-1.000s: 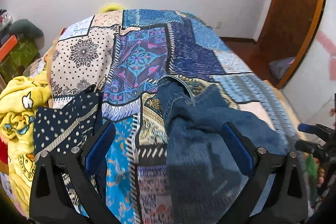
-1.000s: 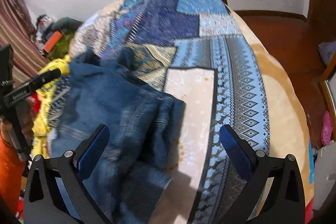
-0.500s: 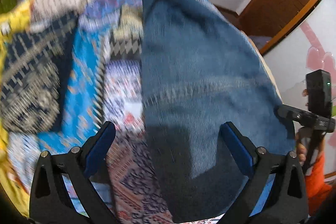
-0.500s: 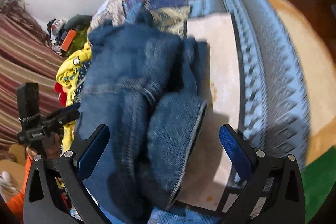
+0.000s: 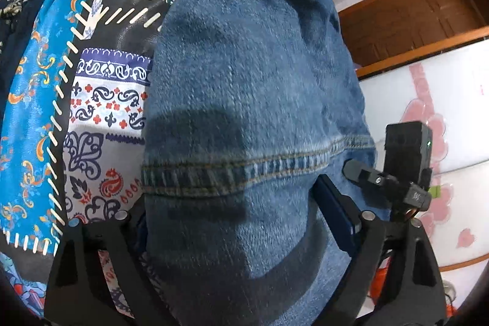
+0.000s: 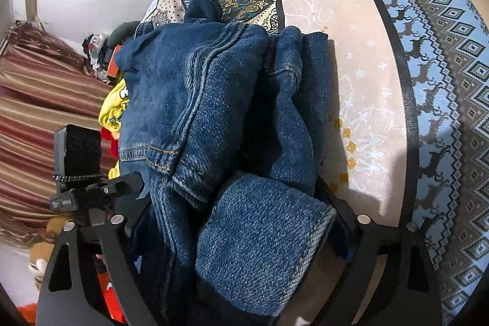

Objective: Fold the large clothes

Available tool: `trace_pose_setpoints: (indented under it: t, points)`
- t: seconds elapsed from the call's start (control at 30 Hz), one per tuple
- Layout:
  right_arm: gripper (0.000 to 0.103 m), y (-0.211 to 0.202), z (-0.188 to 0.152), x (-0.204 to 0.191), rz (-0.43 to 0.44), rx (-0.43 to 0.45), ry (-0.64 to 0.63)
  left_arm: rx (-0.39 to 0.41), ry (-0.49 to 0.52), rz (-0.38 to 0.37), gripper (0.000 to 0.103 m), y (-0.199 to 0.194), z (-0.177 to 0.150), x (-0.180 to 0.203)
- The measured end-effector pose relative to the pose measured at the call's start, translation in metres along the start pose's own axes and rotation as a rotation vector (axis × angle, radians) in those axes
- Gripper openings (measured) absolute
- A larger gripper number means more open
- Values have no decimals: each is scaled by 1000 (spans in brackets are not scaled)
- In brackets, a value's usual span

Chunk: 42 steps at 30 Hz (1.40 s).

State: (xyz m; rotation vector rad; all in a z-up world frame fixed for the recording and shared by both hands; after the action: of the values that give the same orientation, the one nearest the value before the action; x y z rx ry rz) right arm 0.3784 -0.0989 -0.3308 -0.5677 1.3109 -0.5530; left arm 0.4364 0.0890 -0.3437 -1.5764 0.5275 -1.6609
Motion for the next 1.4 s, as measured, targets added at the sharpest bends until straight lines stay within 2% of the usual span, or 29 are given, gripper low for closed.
trace_pose_setpoints:
  t: [0.07, 0.13, 0.17, 0.23, 0.33, 0.4, 0.5, 0.77, 0.93, 1.1, 1.27, 1.4]
  points:
    - [77, 0, -1, -2, 7, 1, -2, 14, -15, -7, 80, -5, 2, -4]
    - [64, -2, -1, -6, 15, 3, 3, 37, -20, -7, 72, -10, -1, -5]
    - [62, -3, -2, -8, 6, 4, 5, 46, -19, -6, 68, -12, -1, -5]
    - [52, -6, -1, -17, -13, 15, -5, 64, -16, -2, 63, -17, -2, -2]
    - [43, -15, -1, -32, -21, 28, -29, 112, 36, 21, 58, -36, -8, 13]
    - [41, -21, -3, -47, -22, 33, -49, 146, 69, 38, 57, -50, -12, 23]
    - [40, -22, -2, -72, -33, 48, -90, 191, 80, 24, 55, -78, -14, 27]
    - [39, -24, 15, -179, 17, 131, -246, 393, 113, -7, 54, -202, -15, 23]
    - [39, -4, 32, -244, 65, 165, -334, 509, 131, 25, 55, -271, 4, 10]
    - [39, 33, 53, -287, 104, 173, -379, 571, 100, 49, 54, -321, 31, -36]
    - [39, 94, 70, -298, 117, 132, -369, 579, 54, 96, 54, -328, 50, -93]
    - [39, 158, 83, -278, 66, 74, -328, 512, -41, 143, 54, -297, 75, -157]
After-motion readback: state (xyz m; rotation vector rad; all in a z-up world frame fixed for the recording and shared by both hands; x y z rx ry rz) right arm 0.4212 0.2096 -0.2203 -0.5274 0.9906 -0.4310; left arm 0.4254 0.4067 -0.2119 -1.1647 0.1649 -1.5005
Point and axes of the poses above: each gripper's, at about its wrist camera, not at the fingertips, and y roughly the way its jaws point, x to its right, z to its top, the point moved 8 cm from there along y, roughly the way its jaws point, and after that the axes turned 1 degree about -x, right-handed, at the moved point
